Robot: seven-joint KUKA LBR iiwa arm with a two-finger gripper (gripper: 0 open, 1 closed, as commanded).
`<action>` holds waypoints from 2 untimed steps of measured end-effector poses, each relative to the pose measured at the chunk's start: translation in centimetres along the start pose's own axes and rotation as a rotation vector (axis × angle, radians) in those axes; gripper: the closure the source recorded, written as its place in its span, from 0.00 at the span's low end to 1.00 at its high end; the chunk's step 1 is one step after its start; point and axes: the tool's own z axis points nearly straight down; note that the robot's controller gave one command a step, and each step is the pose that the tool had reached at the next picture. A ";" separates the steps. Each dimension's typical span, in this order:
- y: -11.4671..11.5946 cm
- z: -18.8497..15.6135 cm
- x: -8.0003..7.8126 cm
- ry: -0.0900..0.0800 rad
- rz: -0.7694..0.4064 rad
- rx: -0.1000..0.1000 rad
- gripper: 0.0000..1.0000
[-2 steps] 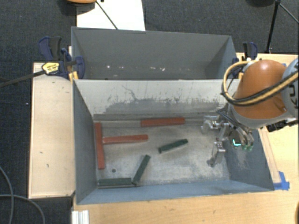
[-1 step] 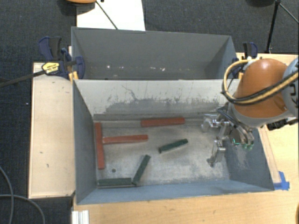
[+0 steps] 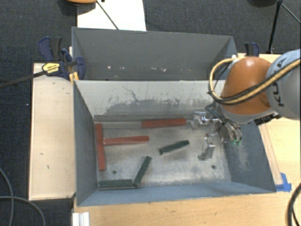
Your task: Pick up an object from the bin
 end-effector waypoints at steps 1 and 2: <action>1.7 4.8 0.8 0.002 -0.034 -0.003 0.00; 6.0 6.2 -0.9 0.005 0.173 -0.002 1.00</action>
Offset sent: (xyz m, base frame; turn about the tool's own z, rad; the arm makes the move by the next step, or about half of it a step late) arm 0.0058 0.0596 -0.0632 0.1743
